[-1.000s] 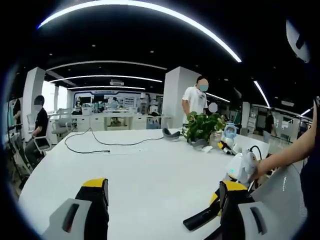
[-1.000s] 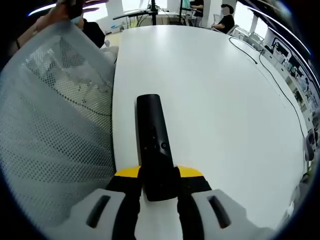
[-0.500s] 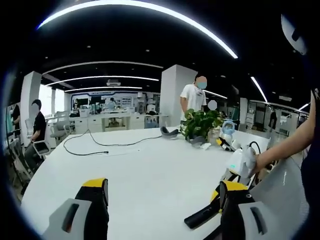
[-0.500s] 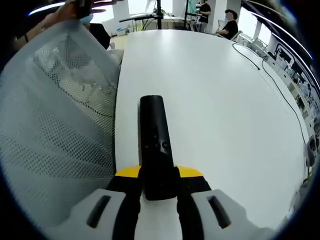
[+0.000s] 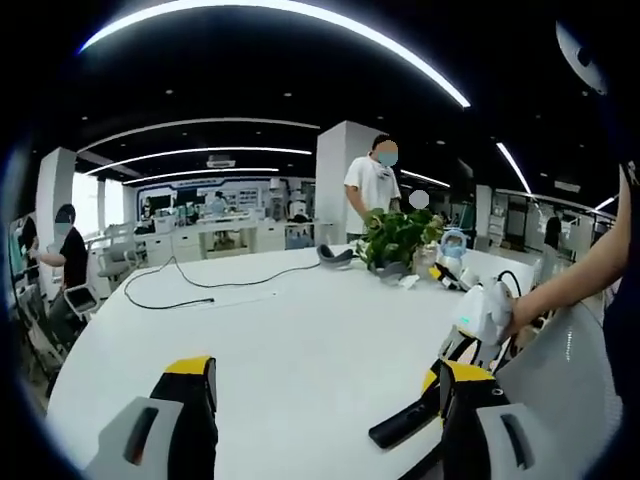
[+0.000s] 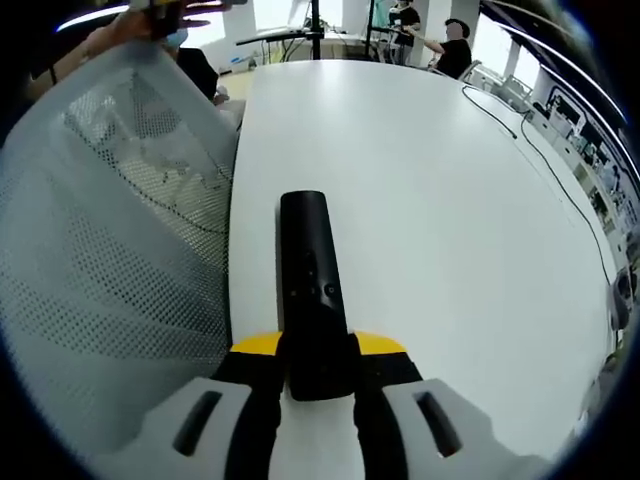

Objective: Press the specified remote control buttons in sequence, fully releasing each button before pressing the next.

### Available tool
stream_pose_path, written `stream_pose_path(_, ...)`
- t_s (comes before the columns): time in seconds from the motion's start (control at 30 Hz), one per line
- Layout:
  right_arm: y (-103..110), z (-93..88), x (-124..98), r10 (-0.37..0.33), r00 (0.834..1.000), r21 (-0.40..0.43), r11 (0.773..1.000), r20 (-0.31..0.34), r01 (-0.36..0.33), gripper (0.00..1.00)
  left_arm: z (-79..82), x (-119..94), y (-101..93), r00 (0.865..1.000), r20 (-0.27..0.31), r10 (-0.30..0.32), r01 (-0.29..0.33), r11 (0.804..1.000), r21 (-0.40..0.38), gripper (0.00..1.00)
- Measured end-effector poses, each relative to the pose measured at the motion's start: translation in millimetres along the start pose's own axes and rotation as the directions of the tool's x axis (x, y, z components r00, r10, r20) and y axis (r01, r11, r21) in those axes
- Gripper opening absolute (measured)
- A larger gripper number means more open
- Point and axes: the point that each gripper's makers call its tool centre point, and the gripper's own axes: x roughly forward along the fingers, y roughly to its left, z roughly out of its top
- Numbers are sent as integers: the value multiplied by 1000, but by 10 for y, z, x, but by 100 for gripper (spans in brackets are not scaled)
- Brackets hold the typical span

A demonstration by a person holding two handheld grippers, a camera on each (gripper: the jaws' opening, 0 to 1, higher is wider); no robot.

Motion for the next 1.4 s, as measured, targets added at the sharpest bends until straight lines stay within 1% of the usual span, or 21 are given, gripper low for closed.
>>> stream_pose_path(0.13, -3, -1, -1, -1, 1000, 5, 1000, 6, 1, 25, -22, 2, -4, 1000, -12, 1, -1, 1000, 8, 97)
stream_pose_path(0.27, -2, 0, 2, -2, 1000, -2, 1000, 5, 2, 25, -13, -3, -4, 1000, -6, -3, 3, 1000, -8, 97)
stream_pose_path(0.37, -14, 14, 1, 10, 1000, 39, 999, -5, -10, 25, -16, -5, 6, 1000, -6, 0, 0, 1000, -15, 97)
stream_pose_path(0.5, -14, 8, -3, 27, 1000, 21, 999, -9, -27, 24, -23, -2, 7, 1000, -9, -3, 3, 1000, -14, 97)
stream_pose_path(0.6, -28, 11, 7, 17, 1000, -29, 999, -27, -18, 24, -21, -4, 11, 1000, -7, -4, 4, 1000, -15, 97)
stream_pose_path(0.67, -39, 33, 15, 21, 999, -22, 1000, -36, -22, 24, -22, -5, 16, 1000, -7, -5, 5, 1000, -16, 97)
stream_pose_path(0.87, -115, 54, 26, 36, 999, -8, 999, -22, -36, 24, -33, -2, 11, 1000, -14, -3, 3, 1000, -7, 97)
stream_pose_path(0.97, -160, 72, 33, 42, 999, 0, 999, -16, -42, 24, -26, -9, 30, 1000, -7, 0, 0, 1000, -16, 97)
stream_pose_path(1.13, -232, 89, 50, 46, 999, -20, 999, -23, -46, 24, -15, -15, 51, 1000, 1, 3, -3, 999, -32, 96)
stream_pose_path(1.4, -367, 112, 60, 48, 999, -27, 998, -21, -49, 24, -33, -11, 45, 1000, -10, 5, -5, 1000, -12, 96)
